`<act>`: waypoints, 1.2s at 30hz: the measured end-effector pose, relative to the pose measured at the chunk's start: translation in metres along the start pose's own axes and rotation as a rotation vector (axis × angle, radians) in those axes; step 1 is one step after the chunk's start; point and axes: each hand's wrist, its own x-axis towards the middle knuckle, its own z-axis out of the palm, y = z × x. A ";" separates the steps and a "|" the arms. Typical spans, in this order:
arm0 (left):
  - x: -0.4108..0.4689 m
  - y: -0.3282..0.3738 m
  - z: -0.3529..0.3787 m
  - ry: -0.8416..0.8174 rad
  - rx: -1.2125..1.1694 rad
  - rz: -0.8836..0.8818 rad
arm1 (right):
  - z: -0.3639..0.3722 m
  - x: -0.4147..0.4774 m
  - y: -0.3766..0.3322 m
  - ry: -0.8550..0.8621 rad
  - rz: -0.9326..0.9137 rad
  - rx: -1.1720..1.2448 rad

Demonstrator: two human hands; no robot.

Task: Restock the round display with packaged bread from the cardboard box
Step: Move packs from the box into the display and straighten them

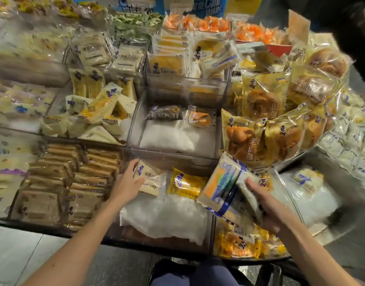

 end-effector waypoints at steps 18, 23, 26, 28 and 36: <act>-0.008 -0.015 0.036 -0.020 0.418 0.395 | 0.019 -0.003 0.003 -0.036 0.007 0.012; -0.055 0.057 0.019 0.118 0.263 0.954 | 0.027 0.003 0.001 -0.040 0.055 -0.003; -0.076 0.074 0.020 0.092 0.434 1.164 | 0.039 0.007 0.003 -0.072 0.096 -0.024; -0.082 0.071 0.024 0.137 0.410 1.209 | 0.046 0.008 0.004 -0.086 0.108 -0.021; -0.092 0.053 -0.016 0.120 -0.351 0.498 | 0.041 0.018 0.009 -0.155 0.265 -0.022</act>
